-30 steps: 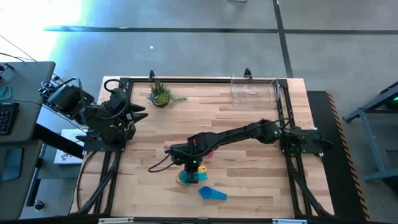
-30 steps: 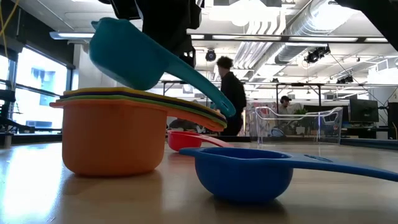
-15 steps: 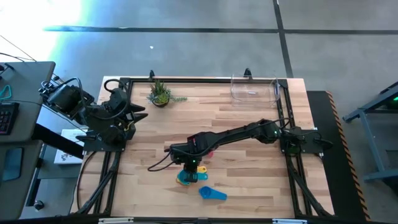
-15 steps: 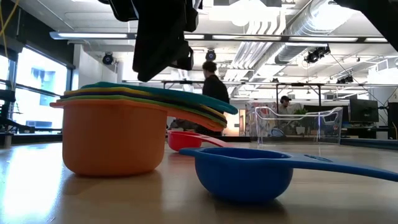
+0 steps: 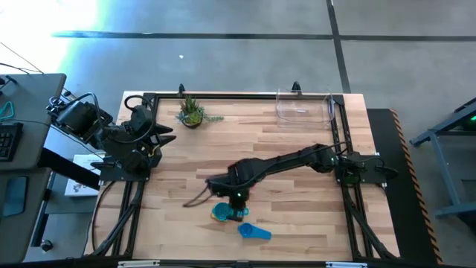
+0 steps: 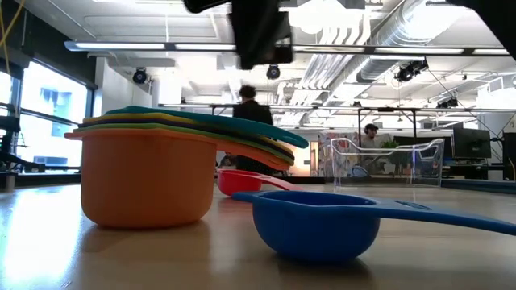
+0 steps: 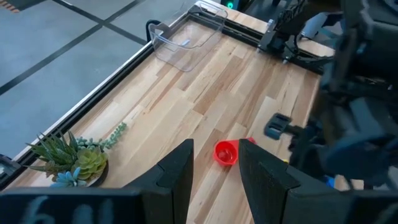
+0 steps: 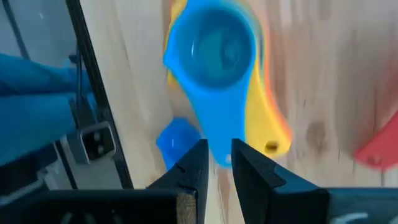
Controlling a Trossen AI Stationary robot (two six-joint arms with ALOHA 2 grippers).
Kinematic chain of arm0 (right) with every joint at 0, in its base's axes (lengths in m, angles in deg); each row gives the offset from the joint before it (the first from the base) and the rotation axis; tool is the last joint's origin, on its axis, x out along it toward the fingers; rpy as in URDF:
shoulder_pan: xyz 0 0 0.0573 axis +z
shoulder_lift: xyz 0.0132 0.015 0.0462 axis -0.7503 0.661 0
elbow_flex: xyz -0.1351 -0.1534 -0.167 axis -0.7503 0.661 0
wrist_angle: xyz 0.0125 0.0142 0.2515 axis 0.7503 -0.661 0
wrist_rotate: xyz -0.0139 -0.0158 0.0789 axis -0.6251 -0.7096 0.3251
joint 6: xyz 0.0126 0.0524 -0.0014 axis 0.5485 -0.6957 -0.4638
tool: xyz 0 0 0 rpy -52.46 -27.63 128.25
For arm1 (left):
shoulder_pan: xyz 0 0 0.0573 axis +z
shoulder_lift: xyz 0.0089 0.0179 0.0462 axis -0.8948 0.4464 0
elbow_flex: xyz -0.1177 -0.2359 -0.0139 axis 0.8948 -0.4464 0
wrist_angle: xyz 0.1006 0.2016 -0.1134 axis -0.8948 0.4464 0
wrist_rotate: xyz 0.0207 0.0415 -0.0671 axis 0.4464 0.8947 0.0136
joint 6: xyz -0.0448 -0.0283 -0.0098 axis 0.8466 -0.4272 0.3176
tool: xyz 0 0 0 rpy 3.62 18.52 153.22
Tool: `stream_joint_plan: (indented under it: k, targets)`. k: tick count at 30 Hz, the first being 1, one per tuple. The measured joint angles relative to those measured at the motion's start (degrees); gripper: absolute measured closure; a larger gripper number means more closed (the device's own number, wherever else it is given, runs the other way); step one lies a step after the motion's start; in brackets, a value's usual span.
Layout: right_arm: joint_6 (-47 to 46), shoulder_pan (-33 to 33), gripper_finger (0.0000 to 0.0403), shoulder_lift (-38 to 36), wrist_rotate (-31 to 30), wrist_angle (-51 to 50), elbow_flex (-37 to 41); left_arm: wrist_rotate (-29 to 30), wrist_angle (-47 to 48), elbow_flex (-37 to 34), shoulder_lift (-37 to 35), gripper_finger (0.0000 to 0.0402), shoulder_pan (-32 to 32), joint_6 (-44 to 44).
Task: Nest measuring cups in basket
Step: Stack the light blue measuring cup on top of the yellow measuring cup
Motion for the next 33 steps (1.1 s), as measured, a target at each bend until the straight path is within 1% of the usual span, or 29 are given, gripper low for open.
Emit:
stream_joint_plan:
  k: [4,6,8,14,19,21,28,33]
  targets:
    - [1.40,2.45,0.0345,0.07,-1.66,-8.29,0.17,-0.36,0.00,0.00,0.00,0.0286,0.02,0.00]
    - [1.80,3.85,0.0346,0.03,-3.44,-8.30,0.93,-1.36,0.05,0.00,0.00,0.0286,0.02,0.00]
    - [1.78,5.36,0.0346,0.09,-3.83,-8.81,1.66,-1.63,0.08,0.00,0.01,0.0286,0.02,0.00]
    - [1.50,8.80,0.0346,0.20,-3.40,-1.93,7.25,-1.66,0.13,0.00,0.02,0.0286,0.02,-0.02]
    - [1.35,9.05,0.0346,0.16,-0.63,6.33,10.76,-1.66,0.16,0.00,0.02,0.0286,0.02,-0.02]
    - [1.71,8.98,0.0346,0.11,-0.46,9.39,11.60,-1.66,0.13,0.00,0.02,0.0286,0.02,-0.02]
    - [1.76,8.62,0.0346,0.09,-0.80,15.49,14.67,-1.66,0.13,0.00,0.02,0.0286,0.02,-0.02]
    - [1.76,8.19,0.0346,0.12,-1.47,16.47,15.17,-1.66,0.13,0.00,0.02,0.0286,0.02,-0.01]
